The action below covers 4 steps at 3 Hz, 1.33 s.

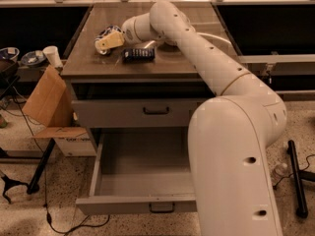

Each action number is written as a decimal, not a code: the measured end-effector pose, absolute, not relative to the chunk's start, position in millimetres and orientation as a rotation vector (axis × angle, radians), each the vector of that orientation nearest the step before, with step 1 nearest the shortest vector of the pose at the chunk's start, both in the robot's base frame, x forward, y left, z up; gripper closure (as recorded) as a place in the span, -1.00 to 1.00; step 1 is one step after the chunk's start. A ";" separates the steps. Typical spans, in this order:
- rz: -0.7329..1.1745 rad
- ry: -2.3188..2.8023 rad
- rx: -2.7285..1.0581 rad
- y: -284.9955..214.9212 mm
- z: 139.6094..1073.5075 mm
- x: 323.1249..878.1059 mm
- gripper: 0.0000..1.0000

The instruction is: Place pepsi can into middle drawer

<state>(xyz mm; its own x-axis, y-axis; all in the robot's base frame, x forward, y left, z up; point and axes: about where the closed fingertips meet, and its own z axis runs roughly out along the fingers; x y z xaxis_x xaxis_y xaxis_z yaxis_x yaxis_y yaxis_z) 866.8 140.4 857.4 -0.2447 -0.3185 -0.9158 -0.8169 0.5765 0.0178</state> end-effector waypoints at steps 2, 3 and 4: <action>0.692 1.761 -0.972 144.2 861.5 857.4 -0.24; 0.723 1.742 -0.987 151.5 863.0 851.9 0.23; 0.740 1.728 -1.002 159.4 864.6 847.4 0.69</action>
Offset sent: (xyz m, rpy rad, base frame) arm -0.0139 -0.0015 0.0113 0.0585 -0.0284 0.0963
